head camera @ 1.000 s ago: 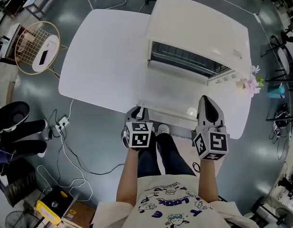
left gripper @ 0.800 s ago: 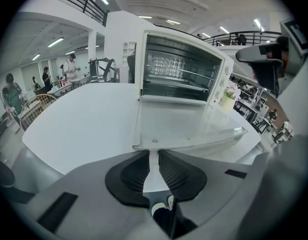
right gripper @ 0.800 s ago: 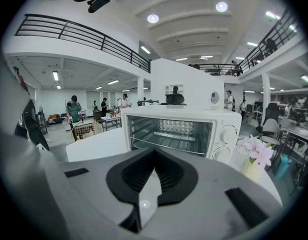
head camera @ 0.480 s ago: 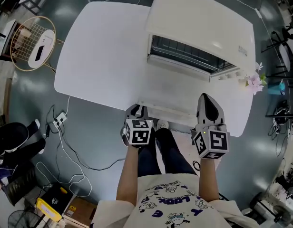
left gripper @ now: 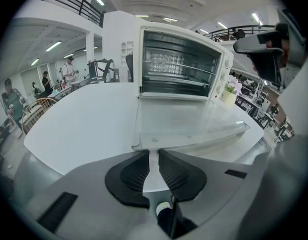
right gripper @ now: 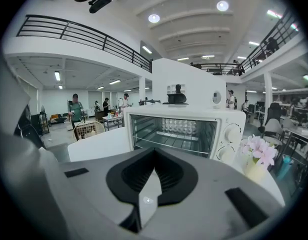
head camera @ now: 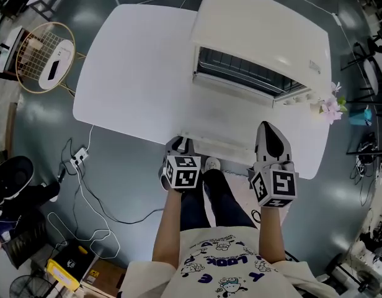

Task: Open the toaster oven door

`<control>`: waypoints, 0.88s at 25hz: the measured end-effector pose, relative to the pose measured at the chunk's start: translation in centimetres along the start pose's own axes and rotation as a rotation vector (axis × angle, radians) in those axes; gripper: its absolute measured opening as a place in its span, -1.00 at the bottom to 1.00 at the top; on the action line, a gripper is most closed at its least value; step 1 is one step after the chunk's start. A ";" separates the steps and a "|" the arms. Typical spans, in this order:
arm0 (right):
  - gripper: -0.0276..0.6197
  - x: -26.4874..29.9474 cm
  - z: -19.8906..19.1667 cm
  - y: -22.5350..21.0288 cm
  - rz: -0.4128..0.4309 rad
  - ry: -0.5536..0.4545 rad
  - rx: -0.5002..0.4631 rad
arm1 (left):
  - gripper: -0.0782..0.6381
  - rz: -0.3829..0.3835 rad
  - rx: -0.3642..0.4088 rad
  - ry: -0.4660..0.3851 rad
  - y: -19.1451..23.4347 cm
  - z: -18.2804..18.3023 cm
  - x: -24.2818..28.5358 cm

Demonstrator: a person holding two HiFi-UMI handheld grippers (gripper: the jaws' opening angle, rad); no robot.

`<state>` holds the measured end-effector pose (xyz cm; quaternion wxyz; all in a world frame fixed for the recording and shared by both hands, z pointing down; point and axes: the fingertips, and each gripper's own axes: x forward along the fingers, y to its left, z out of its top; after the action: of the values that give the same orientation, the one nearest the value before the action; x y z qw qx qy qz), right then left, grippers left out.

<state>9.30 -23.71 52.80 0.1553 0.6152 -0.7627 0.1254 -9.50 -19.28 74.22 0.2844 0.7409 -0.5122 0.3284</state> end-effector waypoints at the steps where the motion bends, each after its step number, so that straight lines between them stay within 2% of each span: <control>1: -0.92 -0.1 0.1 0.0 -0.001 -0.003 -0.001 | -0.61 0.007 0.007 -0.004 0.0 0.0 -0.1; 8: -0.92 -0.9 0.9 0.0 -0.009 -0.025 0.004 | -0.61 0.044 0.077 -0.016 0.0 0.2 -1.0; 15: -0.92 -1.4 1.9 0.2 -0.003 -0.048 0.009 | -0.61 0.055 0.046 -0.041 0.2 0.6 -3.1; 22: -0.92 -2.6 4.2 0.2 -0.007 -0.101 0.012 | -0.61 0.076 -0.004 -0.158 0.8 4.7 -7.1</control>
<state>9.27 -22.95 47.94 0.1135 0.6244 -0.7666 0.0982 -11.24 -18.98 65.84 0.2319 0.7440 -0.5614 0.2785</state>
